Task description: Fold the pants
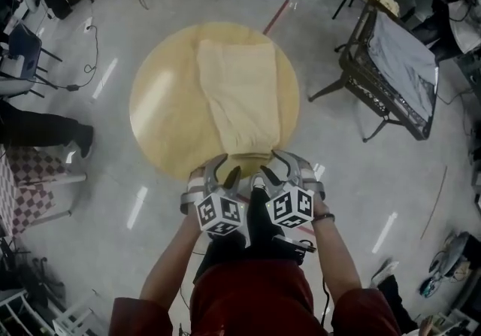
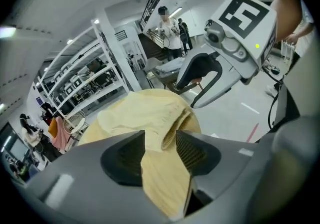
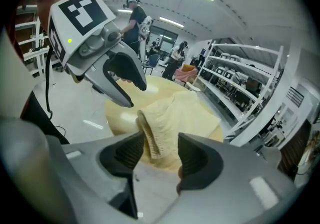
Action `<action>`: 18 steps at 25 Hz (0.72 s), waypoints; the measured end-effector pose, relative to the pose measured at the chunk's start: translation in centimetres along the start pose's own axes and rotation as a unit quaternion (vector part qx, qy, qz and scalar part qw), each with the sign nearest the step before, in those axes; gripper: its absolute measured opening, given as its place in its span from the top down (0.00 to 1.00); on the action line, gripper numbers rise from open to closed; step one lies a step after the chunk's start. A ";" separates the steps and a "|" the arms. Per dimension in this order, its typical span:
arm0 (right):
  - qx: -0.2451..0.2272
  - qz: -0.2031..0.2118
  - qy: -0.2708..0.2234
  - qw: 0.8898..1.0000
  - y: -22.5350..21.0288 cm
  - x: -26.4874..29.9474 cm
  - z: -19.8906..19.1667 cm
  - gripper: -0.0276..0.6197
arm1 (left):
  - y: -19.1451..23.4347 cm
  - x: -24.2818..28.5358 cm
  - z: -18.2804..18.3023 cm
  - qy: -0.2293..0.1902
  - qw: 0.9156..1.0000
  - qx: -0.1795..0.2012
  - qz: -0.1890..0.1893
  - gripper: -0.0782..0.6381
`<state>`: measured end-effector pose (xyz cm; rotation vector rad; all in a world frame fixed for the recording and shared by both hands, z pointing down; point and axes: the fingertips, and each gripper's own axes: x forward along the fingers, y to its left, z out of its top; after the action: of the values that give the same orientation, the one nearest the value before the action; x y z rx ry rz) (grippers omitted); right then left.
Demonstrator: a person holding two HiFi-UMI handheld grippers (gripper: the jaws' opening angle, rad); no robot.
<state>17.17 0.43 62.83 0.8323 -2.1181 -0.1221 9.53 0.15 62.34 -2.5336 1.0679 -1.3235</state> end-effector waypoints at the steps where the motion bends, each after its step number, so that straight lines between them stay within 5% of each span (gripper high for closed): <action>1: -0.007 0.008 0.006 1.000 0.1 0.5 -0.4 0.64 | 0.0 0.5 -0.3 0.007 1.000 0.006 -0.004 0.60; 13: -0.041 0.103 0.052 0.992 0.6 5.4 -4.0 0.64 | -1.7 6.1 -2.7 0.086 0.992 0.040 -0.077 0.60; 18: -0.022 0.143 0.066 0.987 1.1 6.2 -4.1 0.67 | -1.1 6.7 -3.4 0.091 0.992 0.047 -0.077 0.67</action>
<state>16.98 -1.64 70.01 0.4904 -2.0773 0.0359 10.13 -2.40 69.40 -2.5086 0.8281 -1.6312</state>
